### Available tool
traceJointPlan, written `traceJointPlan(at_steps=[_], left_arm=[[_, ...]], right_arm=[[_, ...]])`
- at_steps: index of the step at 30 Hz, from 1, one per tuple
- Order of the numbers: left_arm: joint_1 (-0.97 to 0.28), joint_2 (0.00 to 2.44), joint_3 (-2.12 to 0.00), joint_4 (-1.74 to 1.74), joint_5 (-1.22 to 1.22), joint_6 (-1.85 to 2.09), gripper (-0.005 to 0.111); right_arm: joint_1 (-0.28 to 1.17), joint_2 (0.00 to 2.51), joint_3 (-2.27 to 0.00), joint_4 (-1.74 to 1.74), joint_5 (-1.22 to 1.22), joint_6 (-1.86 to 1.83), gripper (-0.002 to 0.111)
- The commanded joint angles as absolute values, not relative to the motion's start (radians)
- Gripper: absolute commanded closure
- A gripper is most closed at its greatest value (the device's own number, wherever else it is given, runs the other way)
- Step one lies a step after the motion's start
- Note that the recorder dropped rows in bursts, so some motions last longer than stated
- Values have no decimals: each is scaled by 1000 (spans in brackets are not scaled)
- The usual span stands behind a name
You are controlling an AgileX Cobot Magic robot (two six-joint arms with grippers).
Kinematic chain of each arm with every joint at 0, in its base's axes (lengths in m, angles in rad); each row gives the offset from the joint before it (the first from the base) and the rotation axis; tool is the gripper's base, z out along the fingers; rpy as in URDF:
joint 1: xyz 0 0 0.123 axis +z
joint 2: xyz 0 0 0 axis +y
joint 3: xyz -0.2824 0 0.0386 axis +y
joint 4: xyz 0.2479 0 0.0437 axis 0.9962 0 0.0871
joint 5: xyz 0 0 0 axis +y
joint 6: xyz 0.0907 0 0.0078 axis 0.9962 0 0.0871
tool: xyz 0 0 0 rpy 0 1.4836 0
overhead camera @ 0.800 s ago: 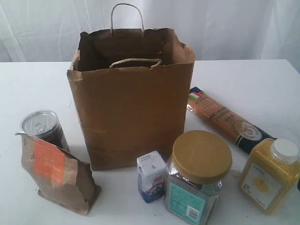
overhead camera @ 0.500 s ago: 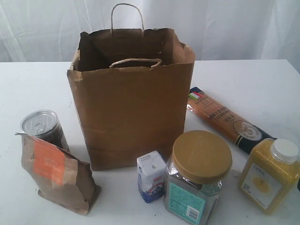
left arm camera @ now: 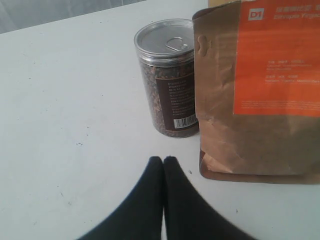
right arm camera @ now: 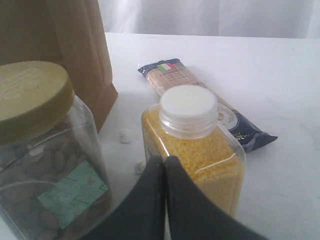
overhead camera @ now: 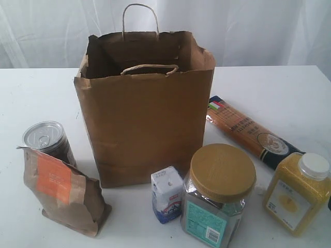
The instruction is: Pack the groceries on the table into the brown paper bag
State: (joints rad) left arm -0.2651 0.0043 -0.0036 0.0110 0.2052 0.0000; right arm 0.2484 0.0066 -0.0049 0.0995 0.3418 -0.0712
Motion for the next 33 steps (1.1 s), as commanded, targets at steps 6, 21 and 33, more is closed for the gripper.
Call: traceJointPlan(at_steps=[6,21,33], left_arm=[[-261,0,0,8,204,0,107],[-261,0,0,8,204,0,107],[-261,0,0,8,204,0,107]], right_arm=[[249,0,-67,93,415,-70,108],[249,181,-535,47,606,-70,108],[249,568,-754,54,654,-51,108]])
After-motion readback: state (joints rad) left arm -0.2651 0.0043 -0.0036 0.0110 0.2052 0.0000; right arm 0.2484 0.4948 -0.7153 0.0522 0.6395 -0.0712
